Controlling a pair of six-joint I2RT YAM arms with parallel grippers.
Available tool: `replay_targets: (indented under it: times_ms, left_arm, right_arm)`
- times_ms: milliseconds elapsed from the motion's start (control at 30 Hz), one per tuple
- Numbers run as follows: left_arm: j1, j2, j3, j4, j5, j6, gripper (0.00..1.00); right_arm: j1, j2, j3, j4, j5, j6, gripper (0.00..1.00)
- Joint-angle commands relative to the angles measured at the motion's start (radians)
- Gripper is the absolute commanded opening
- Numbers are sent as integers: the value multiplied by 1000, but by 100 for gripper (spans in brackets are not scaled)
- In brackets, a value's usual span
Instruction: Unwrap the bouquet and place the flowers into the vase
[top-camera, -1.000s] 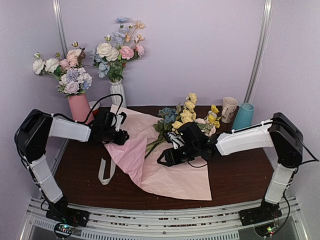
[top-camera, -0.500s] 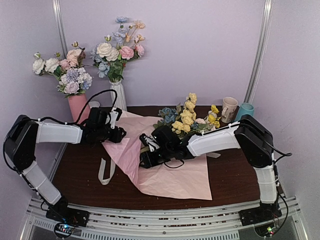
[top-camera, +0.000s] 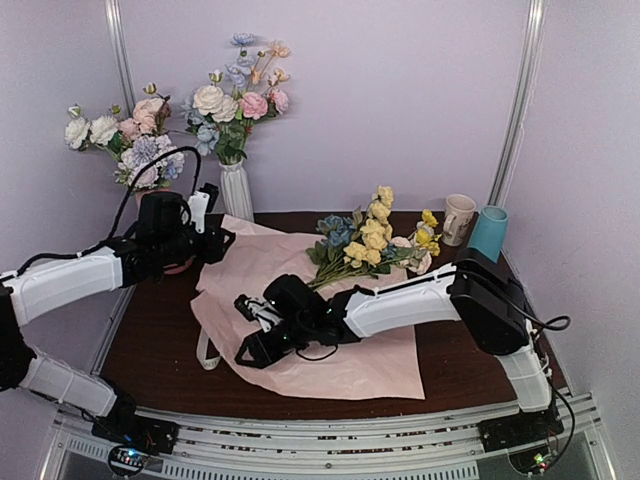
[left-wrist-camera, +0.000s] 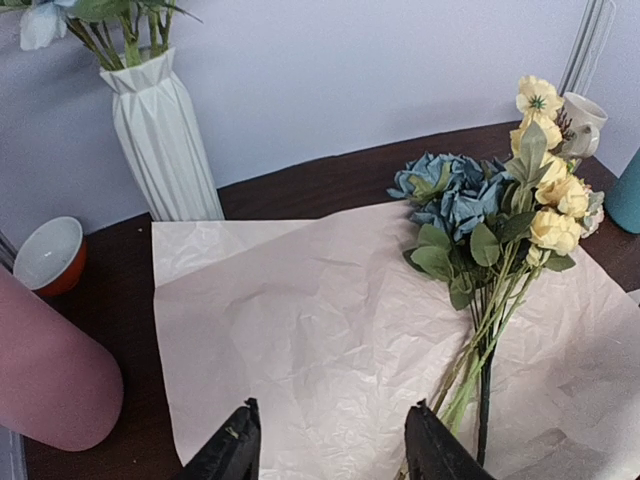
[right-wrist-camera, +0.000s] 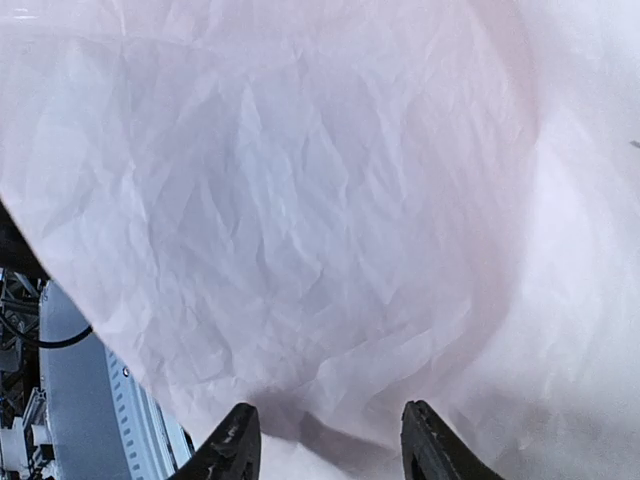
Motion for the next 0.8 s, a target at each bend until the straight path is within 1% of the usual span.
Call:
replay_targets:
  times_ms: [0, 233, 400, 500, 600, 767]
  left_arm:
    - [3, -84, 48, -58, -17, -9, 52]
    - [3, -130, 40, -72, 23, -20, 53]
    - [2, -103, 18, -55, 79, -44, 54]
    - [2, -66, 2, -25, 123, -50, 53]
    - [-7, 7, 22, 0, 178, -50, 53]
    - [-88, 179, 114, -13, 164, 19, 52]
  right_arm:
    - [36, 53, 36, -16, -25, -17, 50]
    - [55, 90, 30, -20, -14, -15, 50]
    - [55, 43, -16, -38, 15, -44, 49]
    - [51, -62, -80, -25, 38, -66, 49]
    - [36, -209, -160, -34, 106, -92, 49]
    - [-38, -449, -354, -53, 230, -91, 50]
